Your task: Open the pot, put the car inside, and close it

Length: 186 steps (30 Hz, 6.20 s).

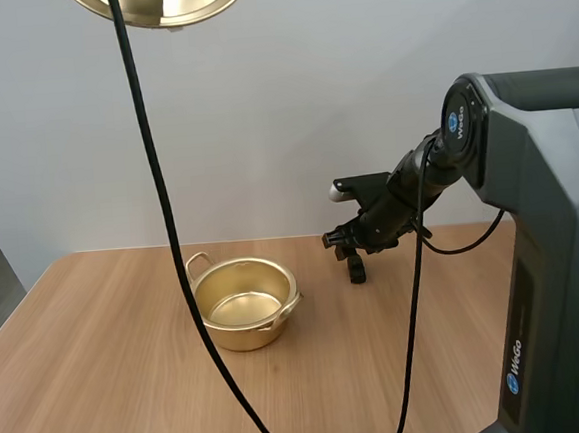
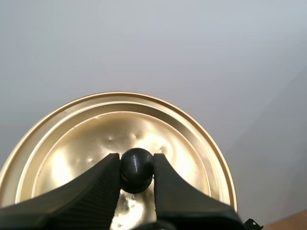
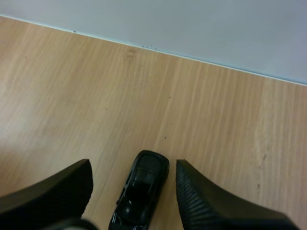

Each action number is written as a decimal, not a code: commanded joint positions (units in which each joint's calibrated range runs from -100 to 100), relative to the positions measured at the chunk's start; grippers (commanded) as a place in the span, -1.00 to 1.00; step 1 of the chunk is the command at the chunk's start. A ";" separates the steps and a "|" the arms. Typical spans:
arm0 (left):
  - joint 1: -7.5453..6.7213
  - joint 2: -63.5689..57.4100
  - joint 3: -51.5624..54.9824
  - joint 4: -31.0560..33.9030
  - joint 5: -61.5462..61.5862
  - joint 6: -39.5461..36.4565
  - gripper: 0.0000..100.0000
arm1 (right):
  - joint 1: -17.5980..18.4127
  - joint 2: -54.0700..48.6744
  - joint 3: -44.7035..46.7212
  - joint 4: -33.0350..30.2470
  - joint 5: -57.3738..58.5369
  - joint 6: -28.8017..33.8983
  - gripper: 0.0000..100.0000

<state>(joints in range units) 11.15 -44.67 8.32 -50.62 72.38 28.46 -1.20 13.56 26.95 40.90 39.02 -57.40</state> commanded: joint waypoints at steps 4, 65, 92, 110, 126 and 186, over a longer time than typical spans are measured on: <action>-0.01 0.07 -0.04 -0.04 0.10 0.03 -1.00 | 0.03 1.58 0.10 -0.70 0.34 0.84 -0.52; -9.84 24.42 30.42 18.75 6.32 3.16 -1.00 | -10.50 -27.19 13.61 22.54 12.67 -18.60 -1.00; -10.69 37.97 33.83 18.68 -4.50 5.52 -0.99 | -10.74 -30.80 13.61 22.68 16.42 -18.99 -1.00; -10.69 30.27 33.28 19.01 -3.98 4.74 1.00 | -10.74 -30.80 13.61 22.70 16.42 -20.37 -1.00; -8.13 -19.37 54.40 -10.50 -33.86 13.23 1.00 | -10.74 -31.34 14.51 29.80 30.91 -33.00 -1.00; -6.09 -55.33 91.68 51.16 -46.85 -30.33 -1.00 | -1.18 -113.56 73.05 -31.42 -7.39 35.18 -1.00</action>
<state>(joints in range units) 5.79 -100.00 100.00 -0.90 19.94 18.78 -2.42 -100.00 100.00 48.87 22.01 -73.52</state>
